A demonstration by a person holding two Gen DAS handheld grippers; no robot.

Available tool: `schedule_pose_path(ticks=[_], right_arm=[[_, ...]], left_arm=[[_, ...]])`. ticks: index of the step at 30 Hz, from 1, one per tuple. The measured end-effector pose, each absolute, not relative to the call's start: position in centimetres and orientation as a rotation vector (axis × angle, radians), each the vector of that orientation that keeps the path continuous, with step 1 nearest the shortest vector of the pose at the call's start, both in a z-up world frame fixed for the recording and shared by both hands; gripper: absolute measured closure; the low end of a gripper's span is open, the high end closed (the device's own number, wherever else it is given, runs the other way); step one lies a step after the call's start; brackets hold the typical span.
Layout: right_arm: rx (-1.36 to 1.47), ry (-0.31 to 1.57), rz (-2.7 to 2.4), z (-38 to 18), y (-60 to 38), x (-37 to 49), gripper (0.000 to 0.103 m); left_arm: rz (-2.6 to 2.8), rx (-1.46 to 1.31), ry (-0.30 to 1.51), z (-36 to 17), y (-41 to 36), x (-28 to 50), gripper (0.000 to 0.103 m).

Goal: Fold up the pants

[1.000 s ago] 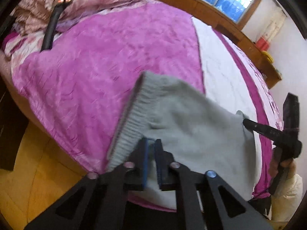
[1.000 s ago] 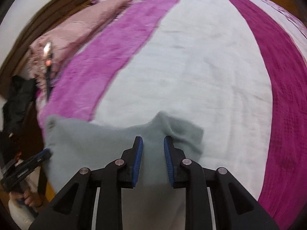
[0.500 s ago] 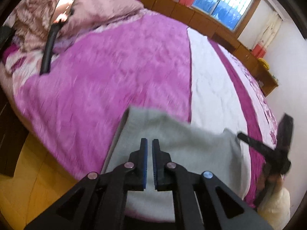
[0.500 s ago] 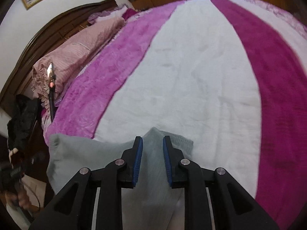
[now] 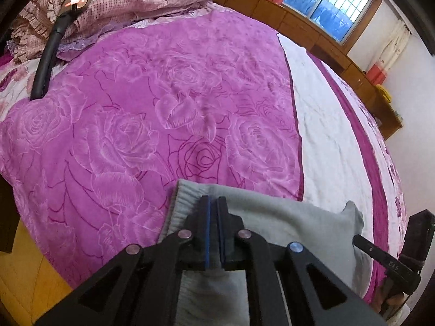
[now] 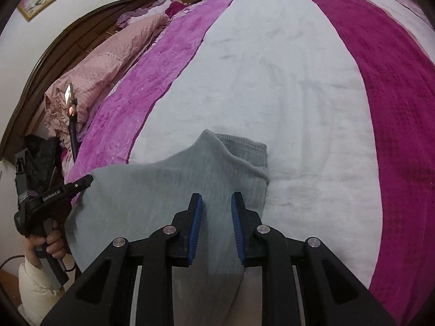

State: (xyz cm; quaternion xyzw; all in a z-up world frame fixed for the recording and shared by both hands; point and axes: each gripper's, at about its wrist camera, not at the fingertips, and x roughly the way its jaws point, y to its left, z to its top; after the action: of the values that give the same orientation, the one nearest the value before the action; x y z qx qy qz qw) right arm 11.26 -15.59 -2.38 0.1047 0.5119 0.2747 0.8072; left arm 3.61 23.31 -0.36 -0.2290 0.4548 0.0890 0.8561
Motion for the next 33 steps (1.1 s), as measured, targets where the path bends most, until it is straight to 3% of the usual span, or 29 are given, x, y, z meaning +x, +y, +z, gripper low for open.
schedule_pose_path(ticks=[3, 5, 7, 12, 24, 33], right_arm=[[0.245, 1.087, 0.587, -1.5, -15.9, 10.7, 0.082], [0.261, 1.081, 0.593, -0.8, -16.2, 10.2, 0.071], [0.248, 1.080, 0.576, -0.2, -16.4, 9.6, 0.067], [0.237, 1.125, 0.552, 0.1, -17.4, 7.5, 0.066], [0.216, 1.252, 0.544, -2.7, -16.7, 5.0, 0.065], [0.346, 1.233, 0.591, -4.2, -17.6, 5.2, 0.051]], left_arm=[[0.197, -0.443, 0.969, 0.8, 22.6, 3.0, 0.098], [0.201, -0.406, 0.985, 1.7, 21.8, 2.1, 0.095], [0.207, -0.370, 0.995, 2.4, 21.1, 1.1, 0.090], [0.192, -0.348, 1.010, 3.5, 19.6, -1.6, 0.082], [0.180, -0.273, 1.081, 0.2, 18.0, -2.9, 0.080], [0.187, -0.253, 1.080, -0.1, 17.7, -3.0, 0.078]])
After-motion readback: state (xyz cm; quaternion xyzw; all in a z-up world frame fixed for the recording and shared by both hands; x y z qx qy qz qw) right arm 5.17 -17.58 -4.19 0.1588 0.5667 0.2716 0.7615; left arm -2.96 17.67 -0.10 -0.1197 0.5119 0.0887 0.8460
